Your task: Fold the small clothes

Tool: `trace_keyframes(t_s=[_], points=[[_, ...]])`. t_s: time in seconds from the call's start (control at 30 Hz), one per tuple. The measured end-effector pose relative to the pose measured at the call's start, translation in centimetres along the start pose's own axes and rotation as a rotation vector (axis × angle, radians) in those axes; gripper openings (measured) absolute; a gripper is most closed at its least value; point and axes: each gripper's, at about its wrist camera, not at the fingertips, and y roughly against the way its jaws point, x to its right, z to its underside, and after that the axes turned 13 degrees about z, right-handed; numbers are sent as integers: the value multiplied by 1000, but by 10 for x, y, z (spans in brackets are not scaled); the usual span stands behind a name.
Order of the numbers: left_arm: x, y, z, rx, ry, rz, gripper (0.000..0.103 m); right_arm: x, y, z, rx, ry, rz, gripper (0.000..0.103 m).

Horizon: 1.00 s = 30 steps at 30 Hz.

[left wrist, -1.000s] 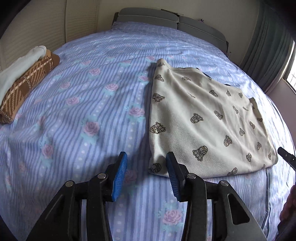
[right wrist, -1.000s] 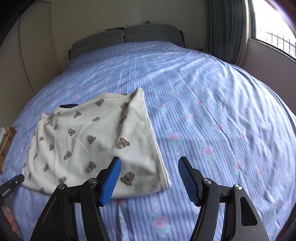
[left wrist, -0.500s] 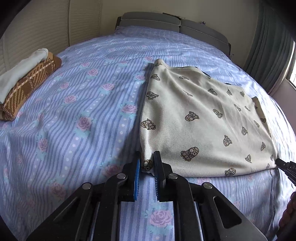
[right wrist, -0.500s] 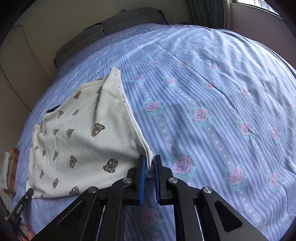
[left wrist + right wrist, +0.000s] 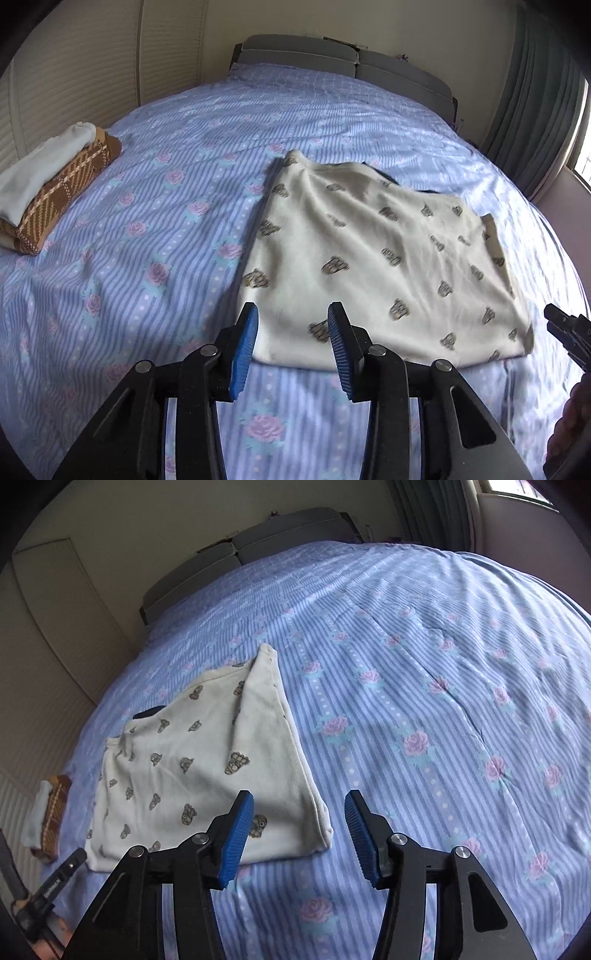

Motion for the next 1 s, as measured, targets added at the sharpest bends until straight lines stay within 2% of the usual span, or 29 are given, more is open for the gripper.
trace_keyframes(t_s=[0.2, 0.43, 0.53, 0.83, 1.0], points=[[50, -22, -41, 44, -19, 33, 42, -10, -36, -67, -70, 93, -159, 53], [95, -52, -72, 62, -74, 54, 43, -16, -117, -116, -224, 169, -274, 53], [101, -65, -78, 55, -77, 57, 43, -20, -147, -121, -301, 191, -333, 53], [98, -87, -81, 28, -80, 53, 43, -39, -185, -133, -360, 230, -541, 52], [92, -90, -81, 21, -75, 44, 43, -51, -199, -132, -410, 208, -631, 44]])
